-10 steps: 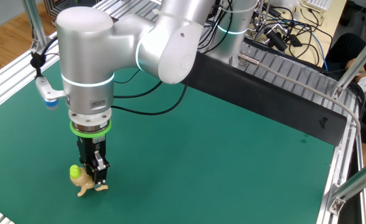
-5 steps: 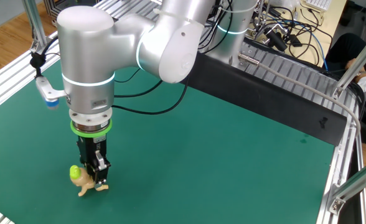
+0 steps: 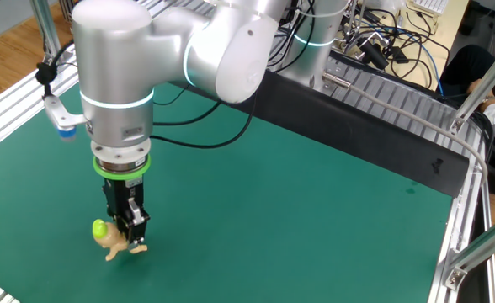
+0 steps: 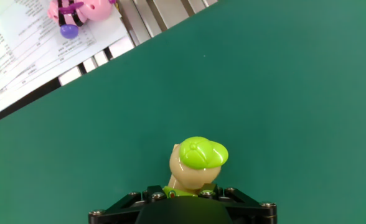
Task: Grasp the moving object
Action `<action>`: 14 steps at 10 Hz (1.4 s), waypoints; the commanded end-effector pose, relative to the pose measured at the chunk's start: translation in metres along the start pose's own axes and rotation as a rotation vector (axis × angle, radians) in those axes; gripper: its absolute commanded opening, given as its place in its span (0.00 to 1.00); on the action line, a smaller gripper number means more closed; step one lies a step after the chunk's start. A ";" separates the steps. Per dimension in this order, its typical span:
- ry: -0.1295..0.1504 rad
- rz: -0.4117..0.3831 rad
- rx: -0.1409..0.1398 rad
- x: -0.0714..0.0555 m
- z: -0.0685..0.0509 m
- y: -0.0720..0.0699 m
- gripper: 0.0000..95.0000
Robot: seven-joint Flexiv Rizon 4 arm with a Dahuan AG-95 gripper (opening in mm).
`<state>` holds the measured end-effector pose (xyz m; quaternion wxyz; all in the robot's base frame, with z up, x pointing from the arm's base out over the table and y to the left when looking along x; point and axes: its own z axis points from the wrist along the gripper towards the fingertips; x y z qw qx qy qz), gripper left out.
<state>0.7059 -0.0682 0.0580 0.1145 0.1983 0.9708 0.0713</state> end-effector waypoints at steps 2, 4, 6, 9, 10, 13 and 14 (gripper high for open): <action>0.113 -0.041 0.002 0.005 -0.028 0.001 0.20; 0.118 -0.045 0.006 0.011 -0.031 0.000 0.20; 0.119 -0.043 0.008 0.014 -0.036 -0.001 0.20; 0.093 -0.043 0.005 0.016 -0.038 -0.001 0.20; 0.087 -0.042 0.004 0.016 -0.038 -0.001 0.20; 0.084 -0.051 0.004 0.020 -0.039 -0.002 0.20; 0.084 -0.058 0.004 0.022 -0.040 -0.002 0.20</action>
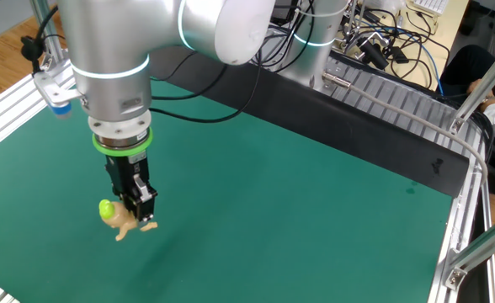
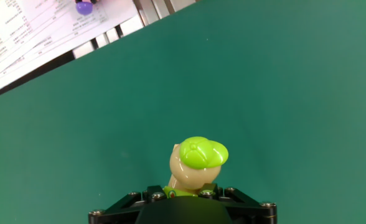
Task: Grasp the moving object
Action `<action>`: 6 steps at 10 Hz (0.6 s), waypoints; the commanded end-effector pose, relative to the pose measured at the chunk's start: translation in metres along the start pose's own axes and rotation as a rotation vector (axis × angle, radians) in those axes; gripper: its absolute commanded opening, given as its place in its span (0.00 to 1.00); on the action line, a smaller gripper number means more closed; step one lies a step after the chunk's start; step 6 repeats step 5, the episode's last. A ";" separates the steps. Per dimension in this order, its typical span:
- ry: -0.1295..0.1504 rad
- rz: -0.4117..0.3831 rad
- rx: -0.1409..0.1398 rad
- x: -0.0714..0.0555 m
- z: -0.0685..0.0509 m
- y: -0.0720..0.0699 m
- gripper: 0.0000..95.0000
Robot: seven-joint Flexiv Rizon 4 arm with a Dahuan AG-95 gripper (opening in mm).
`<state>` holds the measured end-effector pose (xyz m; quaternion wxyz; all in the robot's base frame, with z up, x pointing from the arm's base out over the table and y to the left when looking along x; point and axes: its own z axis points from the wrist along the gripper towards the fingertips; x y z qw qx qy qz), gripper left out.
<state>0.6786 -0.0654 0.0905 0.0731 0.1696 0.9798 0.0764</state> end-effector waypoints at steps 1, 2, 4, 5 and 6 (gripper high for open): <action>-0.003 -0.008 0.001 0.006 -0.002 -0.001 0.20; -0.003 -0.009 -0.001 0.008 -0.002 -0.001 0.20; -0.006 -0.001 0.000 0.011 -0.002 -0.002 0.20; -0.004 0.006 0.000 0.011 -0.003 -0.002 0.20; -0.004 0.006 0.000 0.011 -0.003 -0.002 0.20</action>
